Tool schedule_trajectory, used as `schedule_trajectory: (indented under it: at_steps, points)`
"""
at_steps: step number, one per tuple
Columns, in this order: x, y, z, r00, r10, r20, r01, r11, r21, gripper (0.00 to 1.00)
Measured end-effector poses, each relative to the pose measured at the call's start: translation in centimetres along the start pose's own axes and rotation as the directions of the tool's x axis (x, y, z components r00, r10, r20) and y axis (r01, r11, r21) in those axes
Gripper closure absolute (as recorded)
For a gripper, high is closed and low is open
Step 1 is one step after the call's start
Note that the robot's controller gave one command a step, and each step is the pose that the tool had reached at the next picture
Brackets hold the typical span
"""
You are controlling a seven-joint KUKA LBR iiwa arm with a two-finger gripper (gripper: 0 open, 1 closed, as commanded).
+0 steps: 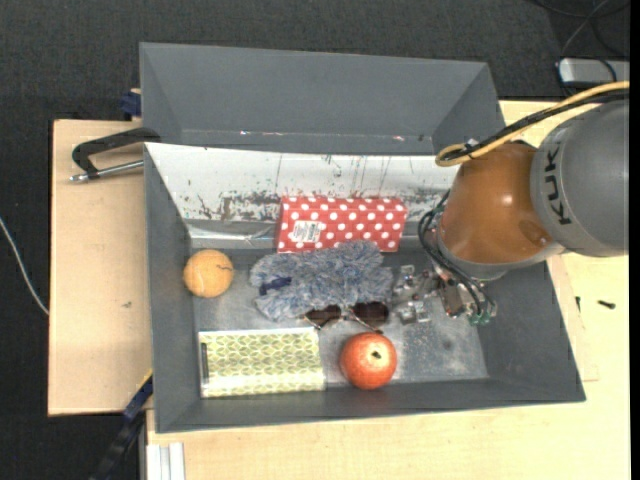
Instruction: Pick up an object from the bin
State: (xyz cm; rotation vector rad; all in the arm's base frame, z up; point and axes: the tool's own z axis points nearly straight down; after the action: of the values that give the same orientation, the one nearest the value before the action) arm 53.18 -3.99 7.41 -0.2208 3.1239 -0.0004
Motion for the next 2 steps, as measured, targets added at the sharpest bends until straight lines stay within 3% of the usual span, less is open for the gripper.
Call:
schedule_trajectory:
  at_steps: [2]
  points:
    - [0.0, 0.0, 0.0, 1.0, 0.0, 0.0, 0.0, 1.0, 0.0, 1.0]
